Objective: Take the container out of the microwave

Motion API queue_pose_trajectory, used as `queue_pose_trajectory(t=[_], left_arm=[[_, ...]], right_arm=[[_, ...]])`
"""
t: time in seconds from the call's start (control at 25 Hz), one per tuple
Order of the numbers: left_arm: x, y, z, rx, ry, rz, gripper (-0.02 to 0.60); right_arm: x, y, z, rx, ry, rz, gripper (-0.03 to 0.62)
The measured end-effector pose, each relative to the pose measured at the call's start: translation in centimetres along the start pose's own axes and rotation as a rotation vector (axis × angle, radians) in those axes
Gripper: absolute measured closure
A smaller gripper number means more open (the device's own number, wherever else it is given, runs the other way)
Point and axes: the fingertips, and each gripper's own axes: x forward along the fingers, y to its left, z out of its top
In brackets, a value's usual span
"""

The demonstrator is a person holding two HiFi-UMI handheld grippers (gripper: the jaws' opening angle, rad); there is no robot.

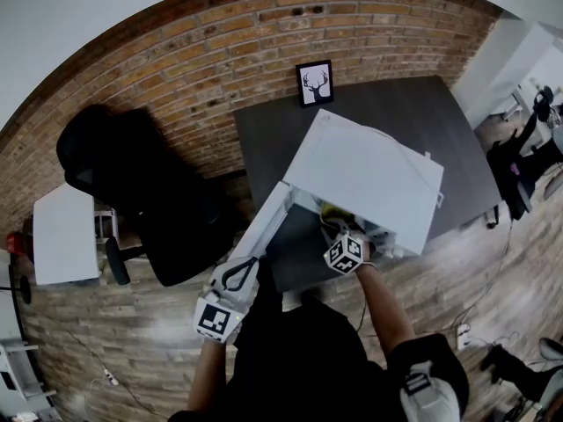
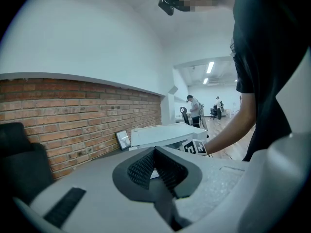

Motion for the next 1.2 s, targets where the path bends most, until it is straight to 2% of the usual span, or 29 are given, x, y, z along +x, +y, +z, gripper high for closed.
queue_pose_trajectory(t=[0.48, 0.88, 1.2], left_arm=[[0.7, -3.0, 0.3, 0.012, -0.007, -0.028, 0.580], [0.4, -4.6, 0.5, 0.013, -0.024, -0.012, 0.579], [-0.1, -5.7, -0.1, 0.007, -0.034, 0.000, 0.578]], right_arm=[[-2.4, 0.9, -0.3, -0.032, -0.019, 0.013, 0.565], [-3.4, 1.6, -0.8, -0.064, -0.020, 0.027, 0.565], [-4.7, 3.6, -0.6, -0.046, -0.034, 0.071, 0.566]])
